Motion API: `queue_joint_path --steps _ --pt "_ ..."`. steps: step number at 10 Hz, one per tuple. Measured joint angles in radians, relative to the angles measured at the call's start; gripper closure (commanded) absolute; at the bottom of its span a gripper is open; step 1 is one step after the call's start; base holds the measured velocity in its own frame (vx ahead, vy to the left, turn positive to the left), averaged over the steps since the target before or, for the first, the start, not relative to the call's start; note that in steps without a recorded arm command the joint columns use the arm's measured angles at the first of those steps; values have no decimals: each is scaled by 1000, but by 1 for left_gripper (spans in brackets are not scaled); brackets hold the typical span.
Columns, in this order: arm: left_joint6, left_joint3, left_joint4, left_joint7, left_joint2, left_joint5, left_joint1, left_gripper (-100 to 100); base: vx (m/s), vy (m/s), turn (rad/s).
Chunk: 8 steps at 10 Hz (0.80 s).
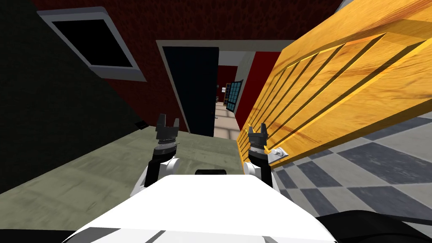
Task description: Pull the door open
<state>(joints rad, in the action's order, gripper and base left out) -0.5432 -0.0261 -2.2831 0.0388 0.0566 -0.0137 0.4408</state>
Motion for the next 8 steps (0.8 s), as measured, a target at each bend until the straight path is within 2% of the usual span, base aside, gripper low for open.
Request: queue_joint_path --steps 4,8 --pt "22 11 86 7 18 -6 -38 -100 126 -15 -50" --pt "46 10 176 8 25 -5 -75 -100 110 -25 -44"
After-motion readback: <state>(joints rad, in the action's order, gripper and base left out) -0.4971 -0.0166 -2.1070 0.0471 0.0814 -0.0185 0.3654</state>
